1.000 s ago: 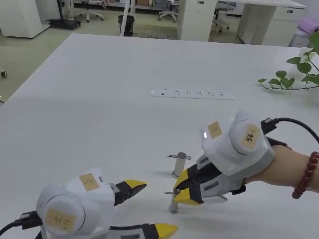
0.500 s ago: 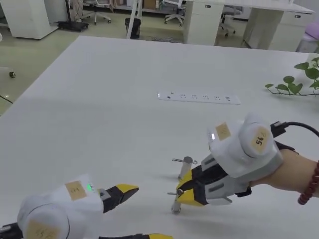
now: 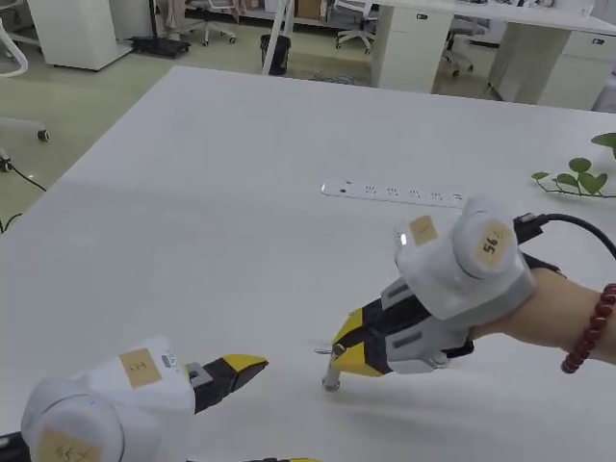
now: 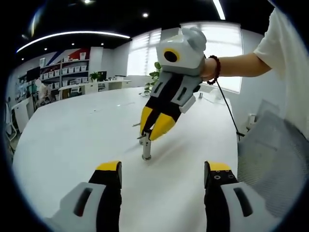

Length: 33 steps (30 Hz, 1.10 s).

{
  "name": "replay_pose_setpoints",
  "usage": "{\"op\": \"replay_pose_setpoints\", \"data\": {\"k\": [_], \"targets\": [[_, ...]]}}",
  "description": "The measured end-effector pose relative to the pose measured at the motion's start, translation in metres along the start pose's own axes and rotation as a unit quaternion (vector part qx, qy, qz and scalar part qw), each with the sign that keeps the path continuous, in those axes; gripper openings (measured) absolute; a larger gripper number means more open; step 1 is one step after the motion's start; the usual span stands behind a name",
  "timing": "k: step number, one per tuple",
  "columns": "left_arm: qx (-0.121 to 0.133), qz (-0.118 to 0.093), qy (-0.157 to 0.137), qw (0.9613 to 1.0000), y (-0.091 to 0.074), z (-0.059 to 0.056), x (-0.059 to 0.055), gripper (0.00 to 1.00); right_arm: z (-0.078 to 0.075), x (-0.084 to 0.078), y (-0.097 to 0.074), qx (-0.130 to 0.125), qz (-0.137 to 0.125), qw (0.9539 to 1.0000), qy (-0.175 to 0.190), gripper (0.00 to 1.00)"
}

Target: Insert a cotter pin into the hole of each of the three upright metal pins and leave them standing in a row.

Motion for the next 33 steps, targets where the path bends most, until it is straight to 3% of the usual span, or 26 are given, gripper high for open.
{"op": "replay_pose_setpoints", "data": {"k": [13,33], "targets": [[0.003,-0.014,-0.014,0.9998,-0.007,0.003,0.003,0.76,-0.022,0.019,0.017,0.001,-0.002,1.0,-0.003,0.1],[0.007,-0.011,-0.019,0.9997,-0.006,0.004,-0.003,0.76,-0.05,0.019,0.036,0.0,0.003,0.9999,0.013,0.1]]}}
Point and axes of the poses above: the centre of the closed fingertips' face, and the gripper's own axes: y roughly forward along the fingers, z roughly to its left, x roughly out of its top, the point moved 1 cm from there along -y, roughly backward along the fingers, and after that the axes turned 1 degree about x, right-handed, at the moved point
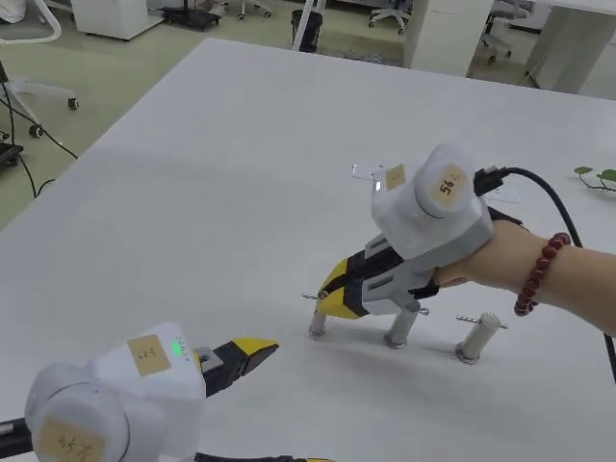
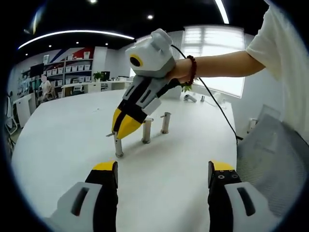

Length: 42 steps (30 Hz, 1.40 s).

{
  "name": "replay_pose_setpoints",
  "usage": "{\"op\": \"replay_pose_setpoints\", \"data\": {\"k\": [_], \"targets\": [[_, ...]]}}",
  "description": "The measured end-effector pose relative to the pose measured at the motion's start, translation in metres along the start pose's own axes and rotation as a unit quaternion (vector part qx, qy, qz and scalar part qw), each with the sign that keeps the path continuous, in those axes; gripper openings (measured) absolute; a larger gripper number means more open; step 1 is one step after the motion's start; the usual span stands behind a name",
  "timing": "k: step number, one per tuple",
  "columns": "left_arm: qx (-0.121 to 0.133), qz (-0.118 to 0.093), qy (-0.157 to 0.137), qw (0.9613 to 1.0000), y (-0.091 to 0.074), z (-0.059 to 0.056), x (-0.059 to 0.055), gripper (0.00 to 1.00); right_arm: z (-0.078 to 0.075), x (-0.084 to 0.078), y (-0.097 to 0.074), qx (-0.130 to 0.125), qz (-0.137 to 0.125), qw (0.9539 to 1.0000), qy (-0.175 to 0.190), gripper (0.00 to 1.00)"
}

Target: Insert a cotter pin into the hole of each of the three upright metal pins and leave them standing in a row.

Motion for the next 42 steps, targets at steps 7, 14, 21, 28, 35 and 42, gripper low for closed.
{"op": "replay_pose_setpoints", "data": {"k": [7,14,21,28,35,42], "targets": [[0.001,0.0,-0.004,1.0,0.0,0.001,-0.001,0.76,-0.005,-0.002,0.003,0.003,0.0,1.0,0.009,0.1],[0.001,0.001,-0.004,1.0,0.0,0.002,-0.002,0.76,-0.007,-0.002,0.006,0.006,-0.003,0.9999,0.012,0.1],[0.001,0.004,-0.004,1.0,-0.001,0.002,-0.004,0.76,-0.002,0.0,0.007,0.008,-0.005,0.9998,0.015,0.11],[0.002,0.004,-0.004,1.0,-0.001,0.004,-0.004,0.76,0.0,-0.001,0.01,0.008,-0.002,0.9998,0.02,0.16],[0.007,0.005,-0.004,1.0,-0.003,0.007,-0.004,0.77,-0.003,-0.001,0.005,-0.001,-0.002,0.9996,0.027,0.21],[0.011,0.0,-0.006,0.9999,-0.002,0.009,0.001,0.77,0.0,-0.003,-0.005,-0.017,-0.01,0.9978,0.064,0.33]]}}
Point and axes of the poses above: the centre of the closed fingertips' face, and the gripper's own axes: y roughly forward along the fingers, z roughly to its left, x roughly out of its top, the point moved 1 cm from there along -y, roughly backward along the fingers, and after that the axes turned 1 degree about x, right-handed, at the moved point
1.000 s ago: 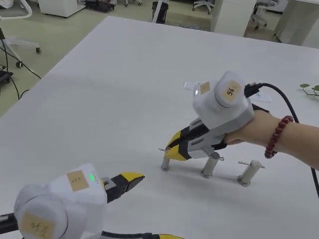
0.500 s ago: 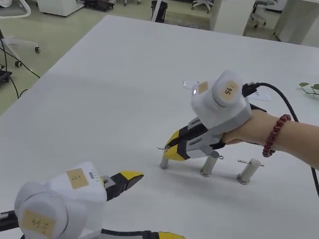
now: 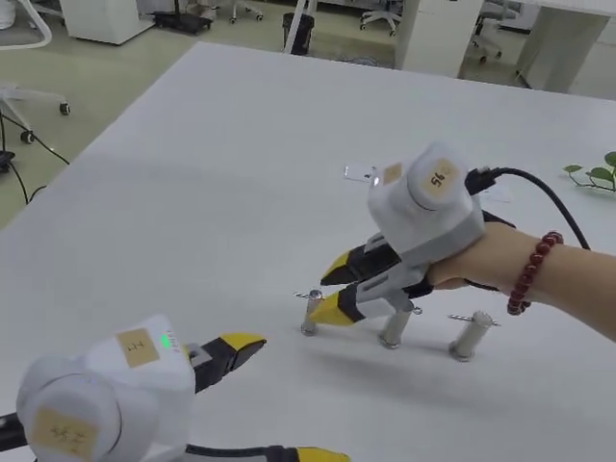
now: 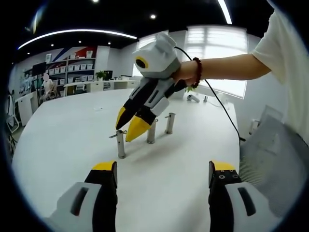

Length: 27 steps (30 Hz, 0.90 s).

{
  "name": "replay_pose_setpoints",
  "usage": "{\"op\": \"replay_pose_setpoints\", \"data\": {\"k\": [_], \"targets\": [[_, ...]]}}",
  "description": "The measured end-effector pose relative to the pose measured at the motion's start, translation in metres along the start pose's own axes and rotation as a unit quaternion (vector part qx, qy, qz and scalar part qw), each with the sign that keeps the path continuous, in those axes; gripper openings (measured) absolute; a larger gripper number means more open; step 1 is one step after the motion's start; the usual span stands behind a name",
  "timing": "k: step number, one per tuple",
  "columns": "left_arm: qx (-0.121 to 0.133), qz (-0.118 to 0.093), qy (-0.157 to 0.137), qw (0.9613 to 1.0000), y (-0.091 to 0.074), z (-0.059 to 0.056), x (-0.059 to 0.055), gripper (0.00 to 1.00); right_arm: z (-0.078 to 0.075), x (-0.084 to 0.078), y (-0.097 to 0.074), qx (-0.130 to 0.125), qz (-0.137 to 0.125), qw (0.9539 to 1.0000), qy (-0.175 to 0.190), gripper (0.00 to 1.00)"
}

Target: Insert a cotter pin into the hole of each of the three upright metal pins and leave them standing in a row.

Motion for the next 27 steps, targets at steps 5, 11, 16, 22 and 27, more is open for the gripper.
{"op": "replay_pose_setpoints", "data": {"k": [5,11,16,22,27], "targets": [[0.003,-0.005,-0.005,1.0,-0.001,0.0,0.005,0.79,0.002,-0.002,-0.009,-0.008,-0.008,0.9997,0.021,0.38],[0.009,-0.006,-0.013,0.9998,-0.002,0.001,0.008,0.79,0.005,-0.008,-0.026,-0.022,-0.021,0.9983,0.05,0.46],[0.015,-0.006,-0.021,0.9997,-0.004,0.003,0.012,0.8,0.008,-0.016,-0.041,-0.039,-0.031,0.9964,0.068,0.49],[0.021,-0.001,-0.016,0.9996,-0.007,0.004,0.015,0.8,0.011,-0.03,-0.061,-0.062,-0.037,0.994,0.083,0.53],[0.022,-0.001,-0.016,0.9996,-0.007,0.002,0.018,0.81,0.012,-0.042,-0.077,-0.092,-0.049,0.9894,0.101,0.54]]}}
Point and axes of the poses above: the centre of the closed fingertips' face, and the gripper's own axes: y roughly forward along the fingers, z roughly to its left, x roughly out of its top, the point moved 1 cm from there along -y, roughly backward along the fingers, and after that the axes turned 1 degree about x, right-handed, at the moved point
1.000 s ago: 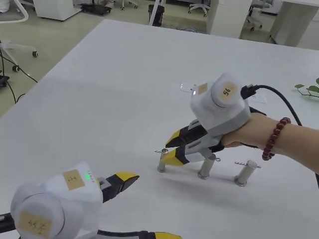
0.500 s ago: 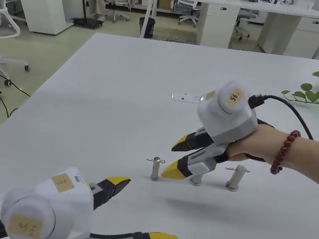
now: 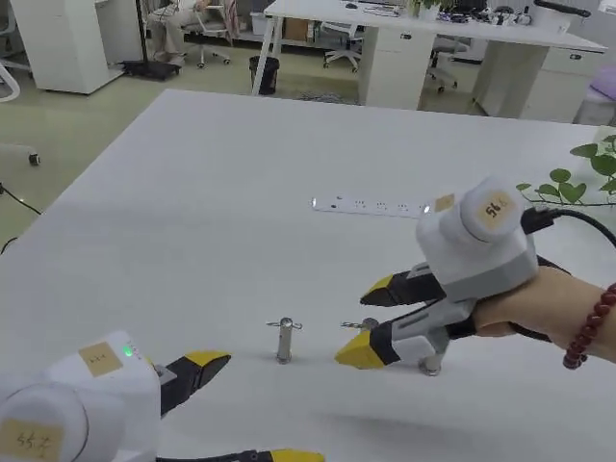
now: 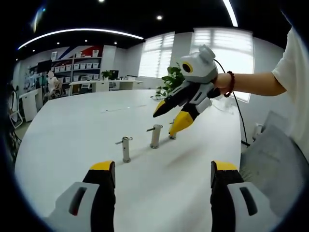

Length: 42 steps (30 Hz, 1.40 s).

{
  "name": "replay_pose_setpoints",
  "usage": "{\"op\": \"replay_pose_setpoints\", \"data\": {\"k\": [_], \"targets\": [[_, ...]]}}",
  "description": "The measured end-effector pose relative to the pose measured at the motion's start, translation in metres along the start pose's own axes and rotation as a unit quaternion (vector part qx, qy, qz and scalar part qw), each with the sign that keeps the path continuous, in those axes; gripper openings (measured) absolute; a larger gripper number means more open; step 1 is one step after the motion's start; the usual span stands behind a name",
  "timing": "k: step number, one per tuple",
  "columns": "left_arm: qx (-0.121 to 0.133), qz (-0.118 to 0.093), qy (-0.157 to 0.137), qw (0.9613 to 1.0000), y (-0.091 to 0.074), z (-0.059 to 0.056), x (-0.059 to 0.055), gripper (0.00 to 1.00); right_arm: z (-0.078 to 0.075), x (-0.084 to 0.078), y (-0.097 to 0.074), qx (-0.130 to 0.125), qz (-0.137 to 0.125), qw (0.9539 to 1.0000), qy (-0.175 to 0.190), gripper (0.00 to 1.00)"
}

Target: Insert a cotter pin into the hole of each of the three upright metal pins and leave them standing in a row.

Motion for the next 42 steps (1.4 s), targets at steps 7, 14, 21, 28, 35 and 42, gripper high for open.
{"op": "replay_pose_setpoints", "data": {"k": [7,14,21,28,35,42], "targets": [[0.006,0.001,0.004,1.0,0.0,-0.003,0.006,0.81,-0.002,-0.015,-0.023,-0.038,-0.026,0.9983,0.036,0.6],[0.011,0.007,-0.001,0.9999,-0.002,-0.001,0.008,0.79,0.0,-0.025,-0.046,-0.072,-0.06,0.9935,0.065,0.61],[0.022,0.004,-0.003,0.9997,-0.009,-0.002,0.013,0.79,0.009,-0.046,-0.062,-0.091,-0.07,0.9888,0.095,0.7],[0.033,0.009,0.002,0.9994,-0.017,-0.005,0.013,0.83,0.02,-0.06,-0.075,-0.109,-0.088,0.9843,0.108,0.77],[0.045,0.015,0.019,0.9987,-0.023,-0.011,0.018,0.94,0.03,-0.072,-0.083,-0.118,-0.104,0.9775,0.14,0.92],[0.058,0.028,0.014,0.9978,-0.027,-0.013,0.011,1.0,0.039,-0.084,-0.088,-0.125,-0.103,0.9746,0.154,1.0]]}}
Point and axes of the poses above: the centre of the closed fingertips' face, and the gripper's own axes: y roughly forward along the fingers, z roughly to its left, x roughly out of its top, the point moved 1 cm from there along -y, roughly backward along the fingers, and after that the axes turned 1 degree about x, right-handed, at the moved point
